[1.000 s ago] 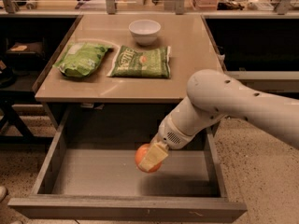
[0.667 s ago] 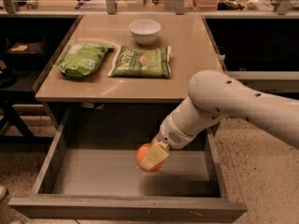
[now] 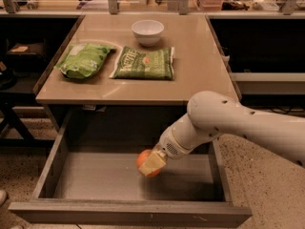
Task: Place orange into top drawer
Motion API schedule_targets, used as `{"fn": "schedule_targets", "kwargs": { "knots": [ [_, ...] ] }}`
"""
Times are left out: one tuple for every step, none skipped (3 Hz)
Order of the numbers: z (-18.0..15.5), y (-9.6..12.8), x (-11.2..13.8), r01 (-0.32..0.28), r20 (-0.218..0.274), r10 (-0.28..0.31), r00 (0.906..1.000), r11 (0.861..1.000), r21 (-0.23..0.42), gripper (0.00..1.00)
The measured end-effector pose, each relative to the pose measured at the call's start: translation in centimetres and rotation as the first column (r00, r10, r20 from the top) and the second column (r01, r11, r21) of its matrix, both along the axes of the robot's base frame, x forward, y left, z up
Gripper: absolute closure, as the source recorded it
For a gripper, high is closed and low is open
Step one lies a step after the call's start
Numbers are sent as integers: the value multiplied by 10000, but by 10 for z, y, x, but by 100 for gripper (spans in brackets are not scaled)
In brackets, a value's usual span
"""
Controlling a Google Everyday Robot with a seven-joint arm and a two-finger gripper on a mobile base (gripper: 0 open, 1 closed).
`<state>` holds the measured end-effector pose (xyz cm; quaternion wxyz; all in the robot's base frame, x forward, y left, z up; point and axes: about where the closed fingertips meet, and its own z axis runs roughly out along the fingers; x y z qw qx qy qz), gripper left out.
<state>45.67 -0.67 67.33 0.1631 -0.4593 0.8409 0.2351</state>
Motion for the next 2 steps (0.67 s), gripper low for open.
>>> {"fn": "schedule_targets", "kwargs": {
  "knots": [
    [-20,0,14,932,353,-930,9950,9956,-56,100],
    [-38,-1,22,1567,537,-1553,9864,9874,-231,100]
  ]
}}
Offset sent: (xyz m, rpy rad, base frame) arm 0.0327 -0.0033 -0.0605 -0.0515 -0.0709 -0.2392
